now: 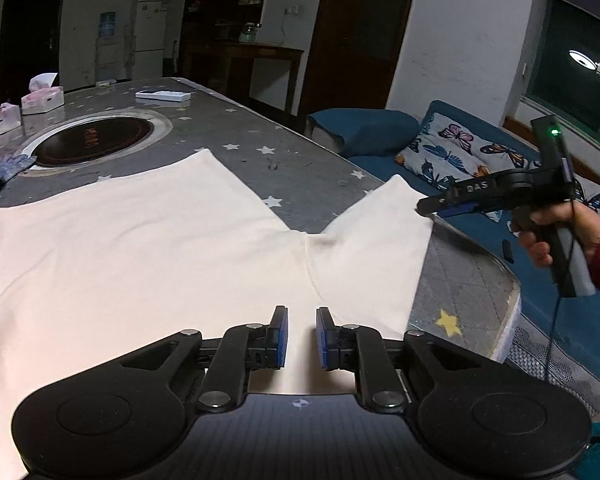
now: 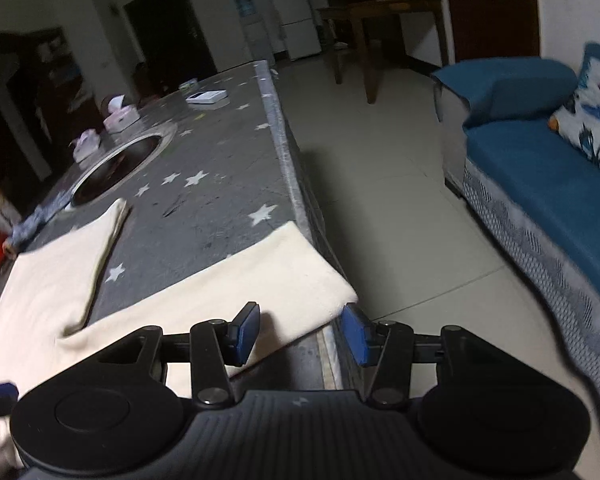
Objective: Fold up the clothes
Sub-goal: 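Grasp a sweatshirt sleeve cuff with the right gripper and lift it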
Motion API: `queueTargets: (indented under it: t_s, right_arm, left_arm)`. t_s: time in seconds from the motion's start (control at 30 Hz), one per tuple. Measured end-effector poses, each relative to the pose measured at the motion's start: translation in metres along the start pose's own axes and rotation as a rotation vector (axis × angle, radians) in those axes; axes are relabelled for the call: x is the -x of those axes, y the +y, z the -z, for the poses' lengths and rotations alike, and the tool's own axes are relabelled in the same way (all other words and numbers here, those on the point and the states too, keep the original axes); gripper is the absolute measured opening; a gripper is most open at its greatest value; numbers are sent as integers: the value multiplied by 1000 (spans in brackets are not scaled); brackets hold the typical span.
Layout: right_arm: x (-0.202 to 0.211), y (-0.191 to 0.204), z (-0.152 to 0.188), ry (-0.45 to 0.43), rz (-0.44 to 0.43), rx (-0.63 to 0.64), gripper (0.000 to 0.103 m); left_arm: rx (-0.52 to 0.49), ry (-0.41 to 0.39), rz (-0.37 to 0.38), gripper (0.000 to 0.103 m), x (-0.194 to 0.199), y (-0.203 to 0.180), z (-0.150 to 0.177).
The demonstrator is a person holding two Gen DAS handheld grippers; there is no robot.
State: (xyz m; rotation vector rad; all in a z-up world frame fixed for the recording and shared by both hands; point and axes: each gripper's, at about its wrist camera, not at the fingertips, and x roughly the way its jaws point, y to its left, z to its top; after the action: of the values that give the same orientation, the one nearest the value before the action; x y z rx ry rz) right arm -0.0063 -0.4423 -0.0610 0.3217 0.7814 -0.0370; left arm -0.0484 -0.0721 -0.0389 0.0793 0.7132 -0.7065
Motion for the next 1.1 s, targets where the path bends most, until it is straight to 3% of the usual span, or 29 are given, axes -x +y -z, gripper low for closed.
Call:
queueTargets:
  t_s: [0.17,0.3,0.4,0.8,1.1]
  right_arm:
    - [-6,-18,3,-11,-46,-126,43]
    - [-3,-27,4,-50,-56,-177,15]
    - [3,-25,2,-69,-56,-162,7]
    - [43,14,-30,-136,-181,-74,6]
    - [54,110,-71,-160,-382,79,6]
  left_arm:
    - [-7,10,10,17,-2,-5,0]
    - [-23,19,16,22,-4,-10,1]
    - [-29,25,17,23,-7,-11,2]
    - [-55,33,32,31,-10,-16,4]
    - [7,-55,-41,40,35,11,7]
